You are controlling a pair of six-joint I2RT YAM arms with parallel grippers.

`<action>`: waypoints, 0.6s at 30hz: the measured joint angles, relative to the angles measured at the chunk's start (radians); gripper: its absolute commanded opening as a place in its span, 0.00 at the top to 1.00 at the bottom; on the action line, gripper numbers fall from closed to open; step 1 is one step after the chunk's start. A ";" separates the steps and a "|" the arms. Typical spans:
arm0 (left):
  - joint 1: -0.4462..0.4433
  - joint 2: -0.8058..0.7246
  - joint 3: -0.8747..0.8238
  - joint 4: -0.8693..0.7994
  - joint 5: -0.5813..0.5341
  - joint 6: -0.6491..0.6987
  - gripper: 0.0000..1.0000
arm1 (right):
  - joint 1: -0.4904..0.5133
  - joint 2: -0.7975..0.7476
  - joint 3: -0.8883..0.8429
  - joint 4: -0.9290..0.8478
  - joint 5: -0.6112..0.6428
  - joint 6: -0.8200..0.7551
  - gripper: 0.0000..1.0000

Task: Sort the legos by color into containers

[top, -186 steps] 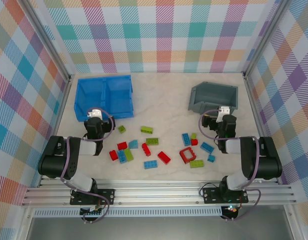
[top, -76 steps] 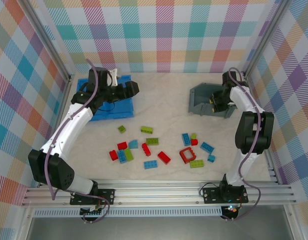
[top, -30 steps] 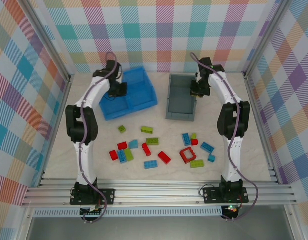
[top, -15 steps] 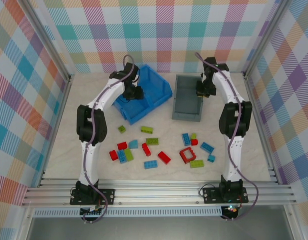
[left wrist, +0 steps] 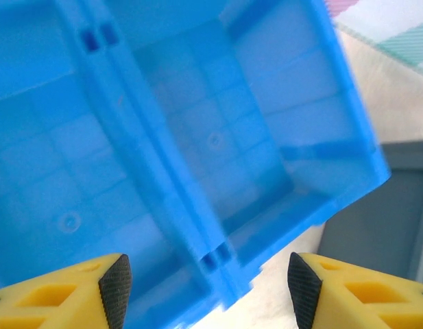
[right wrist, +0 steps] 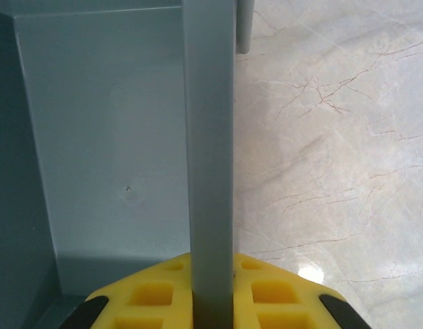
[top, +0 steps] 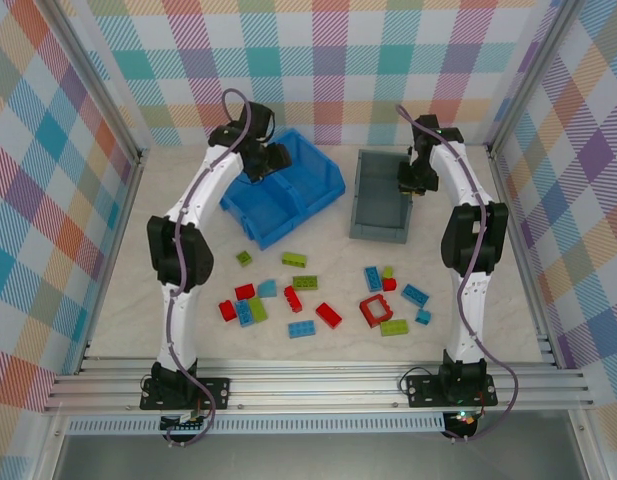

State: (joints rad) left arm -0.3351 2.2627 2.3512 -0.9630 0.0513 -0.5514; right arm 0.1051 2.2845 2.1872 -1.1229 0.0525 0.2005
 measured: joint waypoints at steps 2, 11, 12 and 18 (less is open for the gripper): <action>0.000 0.059 0.069 -0.015 0.001 -0.024 0.35 | 0.000 0.000 -0.002 0.003 0.000 0.000 0.86; -0.001 0.224 0.107 -0.056 0.034 -0.062 0.57 | 0.000 -0.014 -0.034 0.030 0.001 0.000 0.86; -0.001 0.224 0.108 -0.056 0.034 -0.063 0.63 | 0.000 -0.017 -0.038 0.033 0.002 0.000 0.86; -0.001 0.222 0.134 -0.109 -0.026 0.013 0.95 | 0.000 -0.032 -0.061 0.042 0.004 -0.003 0.86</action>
State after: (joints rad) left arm -0.3363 2.4847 2.4851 -1.0721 0.0257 -0.5388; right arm 0.1051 2.2520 2.1265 -1.0813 0.0563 0.1970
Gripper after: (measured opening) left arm 0.154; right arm 0.141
